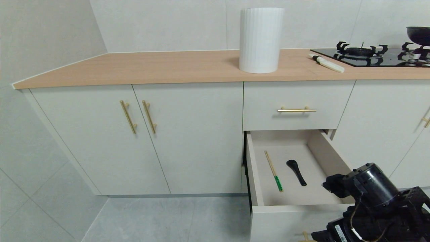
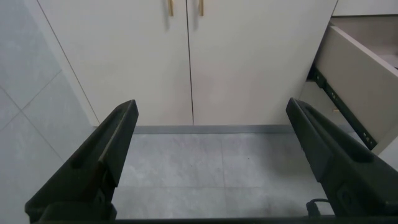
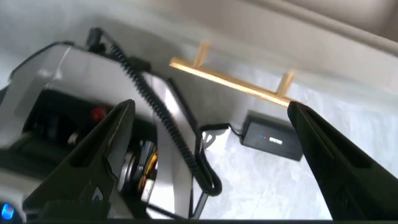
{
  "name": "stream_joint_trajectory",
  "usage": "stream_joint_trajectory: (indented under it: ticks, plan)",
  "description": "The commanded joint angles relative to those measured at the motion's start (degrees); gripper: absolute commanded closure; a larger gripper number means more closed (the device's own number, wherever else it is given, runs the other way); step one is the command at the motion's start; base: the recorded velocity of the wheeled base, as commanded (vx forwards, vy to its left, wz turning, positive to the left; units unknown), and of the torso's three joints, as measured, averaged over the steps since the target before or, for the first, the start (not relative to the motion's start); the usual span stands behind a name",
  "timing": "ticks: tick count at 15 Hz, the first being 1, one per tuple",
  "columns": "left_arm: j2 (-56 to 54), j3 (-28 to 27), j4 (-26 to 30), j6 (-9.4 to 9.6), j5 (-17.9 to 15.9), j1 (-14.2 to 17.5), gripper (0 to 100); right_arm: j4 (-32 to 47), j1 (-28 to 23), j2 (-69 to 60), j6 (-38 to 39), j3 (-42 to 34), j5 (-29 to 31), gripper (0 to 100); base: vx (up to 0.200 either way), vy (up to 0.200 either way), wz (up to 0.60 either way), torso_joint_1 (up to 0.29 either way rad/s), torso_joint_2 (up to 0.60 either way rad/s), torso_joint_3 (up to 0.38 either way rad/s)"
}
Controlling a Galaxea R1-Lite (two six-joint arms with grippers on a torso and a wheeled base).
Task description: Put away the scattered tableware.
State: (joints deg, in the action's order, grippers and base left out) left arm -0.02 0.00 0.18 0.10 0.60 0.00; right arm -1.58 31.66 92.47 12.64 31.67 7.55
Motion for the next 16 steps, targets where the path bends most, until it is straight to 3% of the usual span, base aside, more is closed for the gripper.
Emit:
stream_joint_trajectory:
  ticks: [1,16]
  plan:
    - [0.0,0.0,0.0,-0.01,0.0,0.0,0,-0.2,0.0,1.9,0.8,0.6,0.6,0,0.0,0.0,0.0,0.0,0.0,0.0]
    - [0.0,0.0,0.0,-0.01,0.0,0.0,0,-13.0,-0.4,8.7,6.4,1.9,10.3,0,0.0,0.0,0.0,0.0,0.0,0.0]
